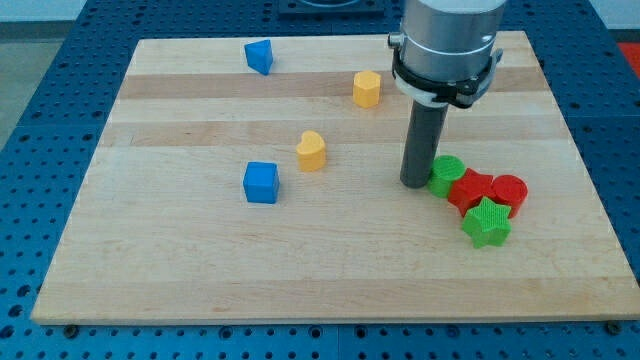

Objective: Slide the yellow hexagon closer to yellow heart

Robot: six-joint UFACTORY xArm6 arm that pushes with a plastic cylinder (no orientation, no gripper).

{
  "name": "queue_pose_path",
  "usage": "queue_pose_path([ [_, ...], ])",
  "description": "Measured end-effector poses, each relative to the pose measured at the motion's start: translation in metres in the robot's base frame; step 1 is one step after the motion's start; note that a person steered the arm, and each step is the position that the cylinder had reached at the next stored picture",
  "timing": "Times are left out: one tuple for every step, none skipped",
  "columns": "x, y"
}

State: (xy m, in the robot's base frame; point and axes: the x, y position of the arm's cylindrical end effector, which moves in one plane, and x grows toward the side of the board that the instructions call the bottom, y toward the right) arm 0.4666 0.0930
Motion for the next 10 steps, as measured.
queue_pose_path([
  [-0.038, 0.000],
  [-0.109, 0.000],
  [-0.133, 0.012],
  [-0.133, 0.006],
  [-0.126, -0.033],
  [-0.135, -0.071],
  [-0.123, -0.102],
  [-0.098, -0.100],
  [-0.097, -0.061],
  [-0.101, -0.034],
])
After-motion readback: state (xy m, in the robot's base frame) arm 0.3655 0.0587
